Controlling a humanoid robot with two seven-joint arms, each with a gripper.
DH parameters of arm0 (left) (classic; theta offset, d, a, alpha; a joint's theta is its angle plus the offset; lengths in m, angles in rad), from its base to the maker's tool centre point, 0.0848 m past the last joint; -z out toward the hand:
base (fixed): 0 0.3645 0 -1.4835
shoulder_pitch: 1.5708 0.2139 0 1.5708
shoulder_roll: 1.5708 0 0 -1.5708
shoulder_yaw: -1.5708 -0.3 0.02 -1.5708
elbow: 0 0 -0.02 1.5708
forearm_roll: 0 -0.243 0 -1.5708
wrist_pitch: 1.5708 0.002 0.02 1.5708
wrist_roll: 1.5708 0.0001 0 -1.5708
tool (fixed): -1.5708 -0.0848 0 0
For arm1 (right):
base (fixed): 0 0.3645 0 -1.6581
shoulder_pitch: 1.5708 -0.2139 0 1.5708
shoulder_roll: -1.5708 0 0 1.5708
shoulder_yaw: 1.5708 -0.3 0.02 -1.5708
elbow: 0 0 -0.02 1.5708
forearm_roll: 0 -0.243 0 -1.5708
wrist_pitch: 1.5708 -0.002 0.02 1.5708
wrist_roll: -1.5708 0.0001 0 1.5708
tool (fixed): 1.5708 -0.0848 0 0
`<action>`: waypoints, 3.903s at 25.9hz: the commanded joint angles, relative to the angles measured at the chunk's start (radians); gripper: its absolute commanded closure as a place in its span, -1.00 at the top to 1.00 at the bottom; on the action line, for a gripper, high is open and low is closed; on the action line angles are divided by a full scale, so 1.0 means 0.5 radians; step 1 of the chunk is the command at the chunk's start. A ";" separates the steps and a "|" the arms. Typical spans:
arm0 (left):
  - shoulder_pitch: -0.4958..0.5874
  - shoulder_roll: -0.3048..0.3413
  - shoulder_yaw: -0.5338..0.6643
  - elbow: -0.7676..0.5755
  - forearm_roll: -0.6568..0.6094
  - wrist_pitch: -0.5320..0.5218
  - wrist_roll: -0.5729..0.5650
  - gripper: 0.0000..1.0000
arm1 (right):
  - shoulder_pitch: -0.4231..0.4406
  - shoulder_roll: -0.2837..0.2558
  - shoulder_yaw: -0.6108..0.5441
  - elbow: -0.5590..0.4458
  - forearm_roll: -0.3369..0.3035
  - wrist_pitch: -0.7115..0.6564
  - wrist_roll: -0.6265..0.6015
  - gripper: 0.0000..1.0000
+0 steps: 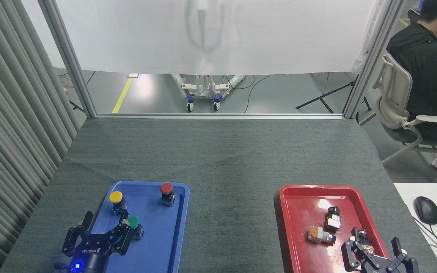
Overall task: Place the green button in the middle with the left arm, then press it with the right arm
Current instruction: 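Reach the left hand to the green button on the blue tray and grasp it, then lift the green button with the left hand off the blue tray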
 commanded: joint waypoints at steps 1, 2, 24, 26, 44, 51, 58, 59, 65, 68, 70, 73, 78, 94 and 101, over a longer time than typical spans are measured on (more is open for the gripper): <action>0.030 -0.001 0.000 -0.003 -0.004 -0.002 0.007 0.99 | 0.001 0.001 0.004 0.000 0.002 -0.003 -0.001 1.00; 0.036 -0.001 0.000 -0.006 -0.007 0.001 0.016 0.99 | 0.001 0.001 0.004 0.000 0.005 -0.003 -0.001 1.00; 0.067 0.011 0.003 -0.040 -0.004 -0.235 -0.002 0.98 | -0.008 -0.002 0.001 0.006 0.014 -0.006 0.002 1.00; 0.064 0.015 0.003 -0.034 -0.004 -0.235 -0.005 0.98 | -0.008 0.001 0.001 0.006 0.014 -0.024 0.002 1.00; 0.073 0.011 0.003 -0.040 -0.004 -0.232 -0.005 0.98 | -0.011 -0.017 0.029 0.006 0.014 -0.037 0.005 1.00; 0.070 0.008 0.003 -0.040 -0.004 -0.232 -0.002 0.98 | -0.015 -0.026 0.124 0.006 0.014 -0.030 0.005 1.00; 0.073 0.011 0.003 -0.034 -0.001 -0.238 -0.002 0.98 | -0.018 -0.029 0.145 0.006 0.014 -0.030 0.005 1.00; 0.070 0.011 0.003 -0.031 -0.001 -0.238 -0.002 0.99 | -0.018 -0.029 0.155 0.006 0.014 -0.030 0.005 1.00; 0.061 -0.004 -0.040 0.104 -0.037 -0.241 0.001 0.98 | -0.018 -0.033 0.158 0.006 0.014 -0.037 0.005 1.00; 0.027 -0.004 -0.166 0.285 -0.136 -0.201 0.013 0.98 | -0.018 -0.023 0.158 0.006 0.017 -0.037 0.005 1.00; -0.013 -0.010 -0.169 0.390 -0.228 -0.198 0.019 0.98 | -0.018 -0.023 0.158 0.006 0.017 -0.037 0.005 1.00; -0.025 -0.013 -0.172 0.470 -0.264 -0.201 0.031 0.98 | -0.018 -0.023 0.158 0.006 0.017 -0.033 0.005 1.00; -0.099 -0.010 -0.172 0.519 -0.274 -0.195 0.028 0.98 | -0.018 -0.029 0.158 0.006 0.017 -0.033 0.005 1.00; -0.313 0.005 -0.172 0.792 -0.277 -0.073 0.031 -0.10 | -0.018 -0.023 0.158 0.006 0.026 -0.049 0.002 1.00; -0.304 0.076 -0.178 0.767 -0.265 -0.456 0.077 -1.00 | -0.018 -0.020 0.158 0.006 0.029 -0.049 0.002 1.00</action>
